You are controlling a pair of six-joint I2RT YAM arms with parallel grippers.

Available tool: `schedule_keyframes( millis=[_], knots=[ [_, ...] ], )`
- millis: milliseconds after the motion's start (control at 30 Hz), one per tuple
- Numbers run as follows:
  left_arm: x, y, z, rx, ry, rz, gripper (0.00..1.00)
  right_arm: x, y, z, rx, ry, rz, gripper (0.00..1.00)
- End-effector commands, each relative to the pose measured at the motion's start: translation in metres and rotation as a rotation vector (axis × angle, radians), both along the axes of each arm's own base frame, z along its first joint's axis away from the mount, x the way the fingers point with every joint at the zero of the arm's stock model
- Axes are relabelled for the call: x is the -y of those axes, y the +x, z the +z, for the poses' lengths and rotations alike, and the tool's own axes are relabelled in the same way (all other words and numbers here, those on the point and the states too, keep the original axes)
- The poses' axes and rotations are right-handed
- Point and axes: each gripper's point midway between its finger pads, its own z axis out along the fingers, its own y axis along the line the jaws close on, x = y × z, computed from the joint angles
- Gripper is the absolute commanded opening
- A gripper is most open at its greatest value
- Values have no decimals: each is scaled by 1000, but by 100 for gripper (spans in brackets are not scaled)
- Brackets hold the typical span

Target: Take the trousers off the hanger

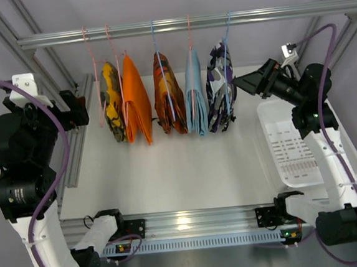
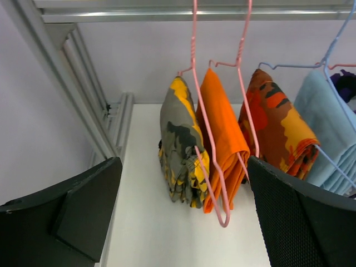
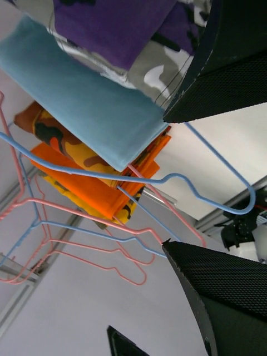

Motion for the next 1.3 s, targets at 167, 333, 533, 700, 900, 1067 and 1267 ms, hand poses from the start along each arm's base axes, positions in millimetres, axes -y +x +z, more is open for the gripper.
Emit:
schedule_keyframes(
  millis=[167,333,533,700,900,1067,1267],
  knots=[
    [23,25,18,17,-75,-120,99,-54,28,32,174,25,131,78],
    [25,33,16,4,-91,-129,99,-66,42,28,191,118,159,63],
    [25,46,7,-25,-103,-128,99,-71,43,29,182,196,209,39],
    [31,56,10,-20,-120,-162,99,-73,30,36,188,228,259,6],
    [44,68,11,-21,-157,-232,99,-61,15,67,272,241,262,0],
    [59,75,10,-36,-175,-325,99,-50,7,113,403,205,245,0],
    [67,79,15,-19,-182,-372,99,-43,-2,144,500,183,225,0]
  ],
)
